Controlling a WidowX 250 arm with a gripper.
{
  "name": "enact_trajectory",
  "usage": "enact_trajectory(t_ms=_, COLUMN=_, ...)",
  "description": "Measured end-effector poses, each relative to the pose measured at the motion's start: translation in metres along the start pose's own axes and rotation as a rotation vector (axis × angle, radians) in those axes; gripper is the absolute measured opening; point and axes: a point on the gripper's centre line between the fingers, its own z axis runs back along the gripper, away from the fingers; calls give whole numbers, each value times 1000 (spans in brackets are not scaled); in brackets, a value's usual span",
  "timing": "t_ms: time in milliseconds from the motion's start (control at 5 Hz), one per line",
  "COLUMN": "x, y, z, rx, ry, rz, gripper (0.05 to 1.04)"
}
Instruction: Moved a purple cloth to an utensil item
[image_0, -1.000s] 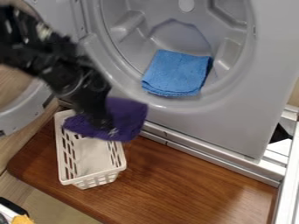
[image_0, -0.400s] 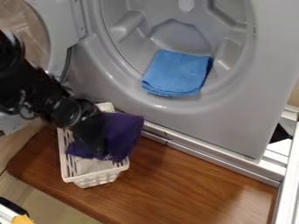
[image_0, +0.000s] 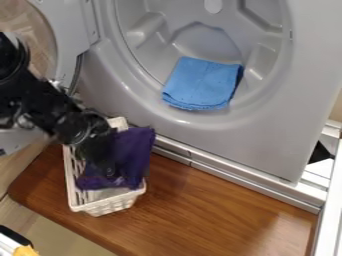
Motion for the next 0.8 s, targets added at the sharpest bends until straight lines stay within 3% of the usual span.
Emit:
enact_trajectory(t_ms=400, x=27, y=0, z=47, rx=27, ry=10, rz=-43, gripper=933)
enact_trajectory(t_ms=600, x=31, y=-1, z=70, rx=15, ry=30, rz=-48, gripper=1011)
enact_trajectory(t_ms=800, x=39, y=-3, z=88, rx=-1, ry=-12, rz=-82, gripper=1006)
